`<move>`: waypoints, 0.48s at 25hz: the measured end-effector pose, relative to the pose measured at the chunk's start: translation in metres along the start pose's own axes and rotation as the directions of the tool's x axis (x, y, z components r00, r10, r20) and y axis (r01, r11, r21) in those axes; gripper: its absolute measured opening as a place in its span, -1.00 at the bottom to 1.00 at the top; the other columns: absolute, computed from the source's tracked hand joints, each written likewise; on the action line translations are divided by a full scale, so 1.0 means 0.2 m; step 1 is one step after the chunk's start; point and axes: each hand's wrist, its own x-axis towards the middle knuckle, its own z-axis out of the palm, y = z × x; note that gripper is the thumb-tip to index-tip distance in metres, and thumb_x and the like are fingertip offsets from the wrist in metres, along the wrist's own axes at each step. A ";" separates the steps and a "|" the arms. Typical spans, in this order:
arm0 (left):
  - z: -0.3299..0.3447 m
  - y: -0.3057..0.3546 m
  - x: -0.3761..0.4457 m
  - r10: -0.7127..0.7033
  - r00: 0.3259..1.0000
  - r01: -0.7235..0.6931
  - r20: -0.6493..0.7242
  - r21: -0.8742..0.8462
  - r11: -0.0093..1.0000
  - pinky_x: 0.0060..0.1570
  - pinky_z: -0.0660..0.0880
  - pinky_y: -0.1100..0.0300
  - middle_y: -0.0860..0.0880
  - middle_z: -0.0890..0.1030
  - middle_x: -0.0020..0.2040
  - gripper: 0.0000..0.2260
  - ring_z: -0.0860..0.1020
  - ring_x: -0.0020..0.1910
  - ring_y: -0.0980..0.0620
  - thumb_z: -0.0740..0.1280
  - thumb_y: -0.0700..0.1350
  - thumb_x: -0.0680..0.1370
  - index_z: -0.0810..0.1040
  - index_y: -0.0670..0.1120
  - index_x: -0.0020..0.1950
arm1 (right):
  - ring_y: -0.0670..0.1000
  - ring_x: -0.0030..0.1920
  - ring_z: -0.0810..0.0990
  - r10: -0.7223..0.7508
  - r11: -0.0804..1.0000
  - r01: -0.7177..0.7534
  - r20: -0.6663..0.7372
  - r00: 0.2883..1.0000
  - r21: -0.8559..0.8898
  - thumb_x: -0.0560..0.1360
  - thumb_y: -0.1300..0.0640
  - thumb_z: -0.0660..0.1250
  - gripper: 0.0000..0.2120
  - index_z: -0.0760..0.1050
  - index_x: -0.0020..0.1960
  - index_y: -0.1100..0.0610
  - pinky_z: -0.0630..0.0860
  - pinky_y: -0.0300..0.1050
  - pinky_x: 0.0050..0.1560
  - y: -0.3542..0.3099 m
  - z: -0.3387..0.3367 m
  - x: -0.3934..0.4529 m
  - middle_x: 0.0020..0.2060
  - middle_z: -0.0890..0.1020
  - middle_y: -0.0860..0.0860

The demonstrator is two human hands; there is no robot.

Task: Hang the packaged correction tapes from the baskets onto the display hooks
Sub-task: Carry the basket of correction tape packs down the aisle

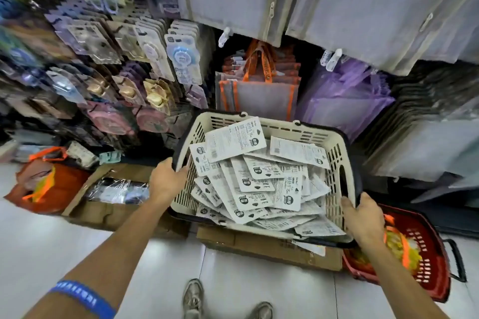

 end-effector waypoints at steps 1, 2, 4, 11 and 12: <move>-0.03 -0.05 -0.03 -0.025 1.000 0.023 -0.019 -0.067 0.997 -0.14 0.54 0.08 -0.11 0.69 -0.07 -0.85 0.65 -0.05 -0.18 0.42 -0.05 0.58 0.61 -0.12 0.03 | 0.32 -0.10 0.60 -0.052 0.998 0.053 -0.018 0.998 0.024 0.61 0.09 0.34 -0.75 0.41 -0.13 0.23 0.40 0.04 -0.16 0.00 0.01 -0.01 -0.28 0.53 0.15; -0.07 -0.10 -0.07 -0.061 0.997 0.055 -0.040 -0.140 0.989 -0.24 0.52 0.15 -0.07 0.70 -0.12 -0.89 0.66 -0.13 -0.12 0.44 -0.06 0.57 0.60 -0.08 0.00 | 0.29 -0.15 0.59 -0.102 0.994 0.103 -0.044 0.994 0.026 0.61 0.09 0.35 -0.74 0.40 -0.15 0.21 0.38 0.03 -0.18 -0.04 0.01 -0.03 -0.30 0.52 0.12; -0.20 -0.30 -0.21 -0.156 0.984 0.125 -0.090 -0.283 0.951 -0.45 0.50 0.27 0.01 0.68 -0.20 -0.91 0.68 -0.27 0.05 0.47 -0.10 0.56 0.60 -0.03 0.01 | 0.17 -0.26 0.48 -0.218 0.976 0.218 -0.019 0.976 -0.002 0.59 0.07 0.38 -0.71 0.36 -0.22 0.12 0.30 -0.01 -0.22 -0.17 -0.01 -0.08 -0.38 0.46 0.02; -0.89 -1.06 -0.45 -0.430 0.849 0.269 -0.306 -0.449 0.852 -0.42 0.48 0.38 0.13 0.63 -0.21 -0.77 0.57 -0.39 0.33 0.51 -0.17 0.51 0.52 0.10 -0.17 | 0.27 -0.22 0.57 -0.562 0.819 0.570 0.290 0.775 0.066 0.60 -0.06 0.34 -0.66 0.51 -0.05 0.26 0.53 0.13 -0.14 -1.05 0.53 -0.36 -0.28 0.59 0.23; -1.00 -1.18 -0.45 -0.477 0.817 0.293 -0.324 -0.479 0.828 -0.50 0.42 0.45 0.15 0.61 -0.23 -0.75 0.55 -0.44 0.36 0.51 -0.17 0.51 0.51 0.11 -0.19 | 0.27 -0.22 0.57 -0.581 0.799 0.598 0.336 0.741 0.062 0.60 -0.06 0.33 -0.64 0.51 -0.04 0.27 0.52 0.12 -0.14 -1.22 0.67 -0.44 -0.29 0.59 0.22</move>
